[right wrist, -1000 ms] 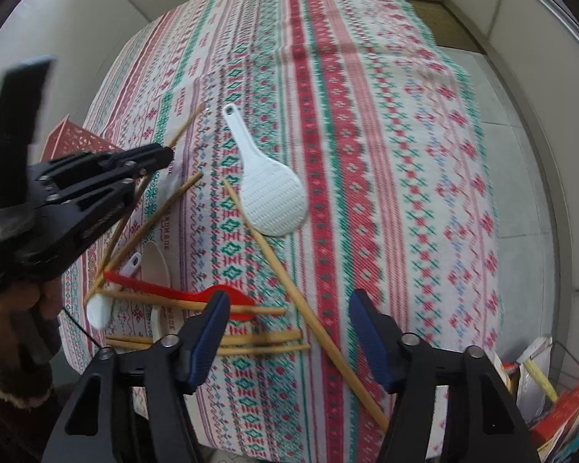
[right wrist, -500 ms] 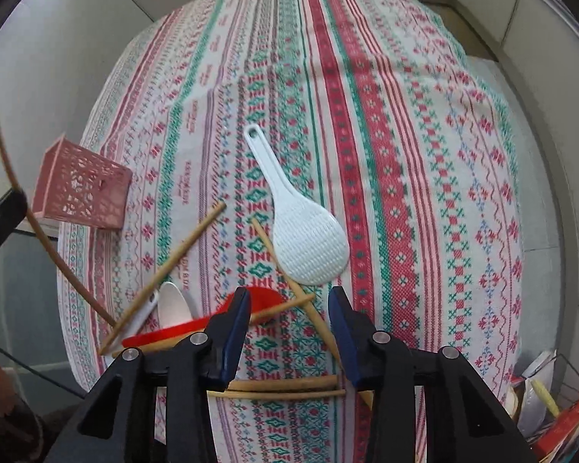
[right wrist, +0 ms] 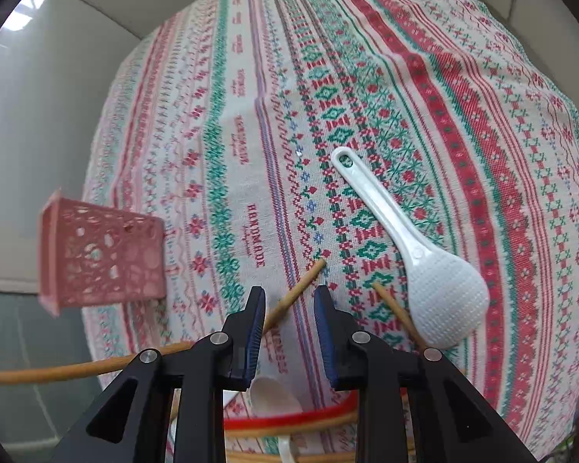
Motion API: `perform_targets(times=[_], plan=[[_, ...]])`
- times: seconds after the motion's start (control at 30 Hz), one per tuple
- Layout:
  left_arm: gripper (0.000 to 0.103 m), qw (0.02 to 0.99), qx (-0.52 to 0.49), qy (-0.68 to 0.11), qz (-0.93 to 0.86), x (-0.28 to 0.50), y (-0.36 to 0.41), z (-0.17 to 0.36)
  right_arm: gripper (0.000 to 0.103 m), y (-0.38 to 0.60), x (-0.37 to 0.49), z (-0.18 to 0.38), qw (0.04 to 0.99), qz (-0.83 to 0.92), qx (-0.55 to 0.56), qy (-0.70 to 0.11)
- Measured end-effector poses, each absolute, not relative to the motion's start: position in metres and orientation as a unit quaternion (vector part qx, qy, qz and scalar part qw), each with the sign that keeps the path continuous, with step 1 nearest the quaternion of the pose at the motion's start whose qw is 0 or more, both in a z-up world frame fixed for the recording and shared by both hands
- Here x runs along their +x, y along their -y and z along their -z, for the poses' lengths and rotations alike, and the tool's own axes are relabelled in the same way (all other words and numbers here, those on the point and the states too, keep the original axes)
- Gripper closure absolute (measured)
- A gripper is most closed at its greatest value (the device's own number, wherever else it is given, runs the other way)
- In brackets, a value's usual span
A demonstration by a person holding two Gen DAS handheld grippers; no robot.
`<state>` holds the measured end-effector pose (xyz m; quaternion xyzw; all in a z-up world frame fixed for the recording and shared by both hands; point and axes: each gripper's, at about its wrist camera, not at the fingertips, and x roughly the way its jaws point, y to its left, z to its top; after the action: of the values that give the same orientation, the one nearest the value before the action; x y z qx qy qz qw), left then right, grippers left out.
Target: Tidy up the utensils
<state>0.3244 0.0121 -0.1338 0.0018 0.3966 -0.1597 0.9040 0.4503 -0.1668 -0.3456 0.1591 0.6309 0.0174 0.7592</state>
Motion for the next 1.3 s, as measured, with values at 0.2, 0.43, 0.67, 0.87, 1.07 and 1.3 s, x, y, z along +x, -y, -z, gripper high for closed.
perform_targets(times=[0.2, 0.43, 0.67, 0.87, 1.07, 1.3], plan=[[0.098, 0.906, -0.011, -0.395, 0.151, 0.323, -0.032, 0.129, 0.089, 0.142, 0.453, 0.348, 0.775, 0.037, 0.125, -0.619], [0.098, 0.908, -0.020, -0.394, 0.145, 0.322, -0.043, 0.126, 0.098, 0.155, 0.460, 0.350, 0.779, 0.045, 0.204, -0.592], [0.098, 0.911, -0.037, -0.390, 0.131, 0.323, -0.057, 0.125, 0.101, 0.174, 0.462, 0.352, 0.758, -0.013, 0.326, -0.565], [0.098, 0.919, -0.054, -0.370, 0.126, 0.317, -0.073, 0.109, 0.101, 0.180, 0.447, 0.299, 0.793, -0.047, 0.302, -0.526], [0.098, 0.922, -0.061, -0.362, 0.124, 0.312, -0.077, 0.101, 0.079, 0.182, 0.444, 0.304, 0.792, 0.011, 0.231, -0.565], [0.098, 0.924, -0.042, -0.368, 0.097, 0.308, -0.086, 0.103, 0.050, 0.146, 0.452, 0.334, 0.787, 0.043, 0.161, -0.594]])
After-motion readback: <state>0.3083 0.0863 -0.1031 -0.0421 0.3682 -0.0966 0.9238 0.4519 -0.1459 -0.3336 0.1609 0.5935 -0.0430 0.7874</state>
